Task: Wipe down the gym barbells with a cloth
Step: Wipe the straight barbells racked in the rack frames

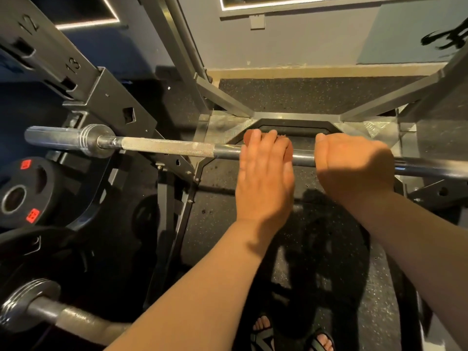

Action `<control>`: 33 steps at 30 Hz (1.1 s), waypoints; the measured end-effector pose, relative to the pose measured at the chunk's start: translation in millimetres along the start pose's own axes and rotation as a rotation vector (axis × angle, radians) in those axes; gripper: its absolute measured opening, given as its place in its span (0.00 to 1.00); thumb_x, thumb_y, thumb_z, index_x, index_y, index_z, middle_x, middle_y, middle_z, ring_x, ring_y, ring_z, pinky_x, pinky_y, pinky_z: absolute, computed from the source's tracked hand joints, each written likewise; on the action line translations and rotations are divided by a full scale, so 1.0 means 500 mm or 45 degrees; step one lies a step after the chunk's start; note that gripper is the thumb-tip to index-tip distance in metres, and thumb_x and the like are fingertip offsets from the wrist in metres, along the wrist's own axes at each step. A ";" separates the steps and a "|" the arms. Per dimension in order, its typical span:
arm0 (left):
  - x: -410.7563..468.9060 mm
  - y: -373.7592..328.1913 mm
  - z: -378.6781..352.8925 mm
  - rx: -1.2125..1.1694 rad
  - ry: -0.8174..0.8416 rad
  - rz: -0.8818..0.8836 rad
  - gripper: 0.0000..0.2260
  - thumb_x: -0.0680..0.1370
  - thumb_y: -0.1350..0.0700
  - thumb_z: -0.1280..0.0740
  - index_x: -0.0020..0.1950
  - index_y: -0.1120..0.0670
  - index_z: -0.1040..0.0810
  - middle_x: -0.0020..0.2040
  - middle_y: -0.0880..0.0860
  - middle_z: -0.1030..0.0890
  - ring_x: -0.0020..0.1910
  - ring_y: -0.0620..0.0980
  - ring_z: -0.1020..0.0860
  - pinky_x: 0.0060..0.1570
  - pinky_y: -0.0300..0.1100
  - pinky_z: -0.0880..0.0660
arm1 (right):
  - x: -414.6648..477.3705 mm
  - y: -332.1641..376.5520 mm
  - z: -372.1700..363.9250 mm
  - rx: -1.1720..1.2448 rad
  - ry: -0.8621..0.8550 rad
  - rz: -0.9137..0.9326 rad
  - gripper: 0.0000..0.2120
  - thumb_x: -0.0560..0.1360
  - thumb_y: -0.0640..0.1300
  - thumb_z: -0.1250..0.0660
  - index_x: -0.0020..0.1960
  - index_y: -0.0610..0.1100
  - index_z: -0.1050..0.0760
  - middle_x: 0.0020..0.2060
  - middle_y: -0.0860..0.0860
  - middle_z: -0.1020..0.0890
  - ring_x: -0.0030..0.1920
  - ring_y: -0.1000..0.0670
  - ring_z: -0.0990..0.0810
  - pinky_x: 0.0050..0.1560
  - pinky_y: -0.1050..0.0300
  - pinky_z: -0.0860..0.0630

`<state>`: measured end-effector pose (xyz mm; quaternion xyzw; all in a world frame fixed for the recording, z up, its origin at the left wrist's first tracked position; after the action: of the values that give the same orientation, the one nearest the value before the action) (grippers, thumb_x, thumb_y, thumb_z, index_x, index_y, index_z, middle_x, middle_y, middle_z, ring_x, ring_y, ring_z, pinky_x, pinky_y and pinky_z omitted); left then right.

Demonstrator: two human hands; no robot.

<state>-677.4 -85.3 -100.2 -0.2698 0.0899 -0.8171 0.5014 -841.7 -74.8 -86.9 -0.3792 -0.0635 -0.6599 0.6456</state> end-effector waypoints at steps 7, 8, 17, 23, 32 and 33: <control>0.014 0.083 0.037 -0.007 -0.254 0.403 0.18 0.86 0.55 0.48 0.73 0.60 0.31 0.77 0.58 0.34 0.82 0.57 0.49 0.80 0.59 0.52 | -0.004 0.002 0.000 -0.032 -0.038 -0.001 0.16 0.84 0.35 0.43 0.38 0.41 0.26 0.27 0.46 0.36 0.25 0.48 0.38 0.30 0.59 0.43; 0.015 0.062 0.026 -0.022 -0.262 0.433 0.19 0.86 0.55 0.49 0.73 0.60 0.32 0.78 0.58 0.36 0.82 0.57 0.52 0.81 0.57 0.53 | -0.002 0.002 -0.001 -0.042 -0.036 -0.009 0.17 0.83 0.35 0.43 0.37 0.41 0.26 0.27 0.47 0.37 0.25 0.48 0.39 0.30 0.59 0.43; 0.003 0.090 0.039 0.061 -0.094 0.106 0.21 0.85 0.51 0.46 0.78 0.53 0.37 0.80 0.53 0.37 0.82 0.52 0.51 0.81 0.54 0.58 | 0.001 -0.003 -0.005 0.008 0.013 0.039 0.12 0.82 0.34 0.40 0.41 0.38 0.25 0.28 0.45 0.33 0.26 0.48 0.37 0.30 0.57 0.42; -0.010 0.065 -0.005 -0.048 -0.198 0.339 0.25 0.84 0.53 0.46 0.80 0.58 0.45 0.83 0.58 0.50 0.82 0.56 0.61 0.80 0.58 0.54 | -0.001 0.003 -0.002 -0.001 0.044 0.040 0.11 0.82 0.33 0.40 0.41 0.38 0.26 0.28 0.46 0.35 0.26 0.48 0.37 0.29 0.58 0.41; 0.002 0.095 0.009 -0.037 -0.273 0.381 0.24 0.85 0.53 0.50 0.81 0.59 0.43 0.83 0.58 0.50 0.83 0.57 0.58 0.80 0.53 0.61 | 0.000 0.005 -0.015 0.113 0.077 -0.002 0.16 0.84 0.34 0.50 0.43 0.38 0.26 0.30 0.45 0.37 0.27 0.47 0.38 0.31 0.56 0.41; 0.011 0.072 0.008 -0.060 -0.278 0.441 0.24 0.85 0.53 0.50 0.80 0.60 0.42 0.83 0.59 0.51 0.82 0.57 0.59 0.80 0.53 0.61 | 0.002 0.004 -0.018 0.090 0.073 -0.021 0.15 0.84 0.35 0.48 0.43 0.39 0.27 0.30 0.46 0.37 0.27 0.47 0.38 0.31 0.56 0.42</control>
<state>-649.3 -107.0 -109.8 -0.3490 0.0990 -0.6822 0.6348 -843.4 -81.2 -93.7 -0.3366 -0.0712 -0.6730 0.6547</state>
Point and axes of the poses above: each hand's wrist, its own x-axis towards the middle knuckle, its own z-axis out of the back of the hand, y = z × x, the point moved 1 cm from there along x, towards the middle knuckle
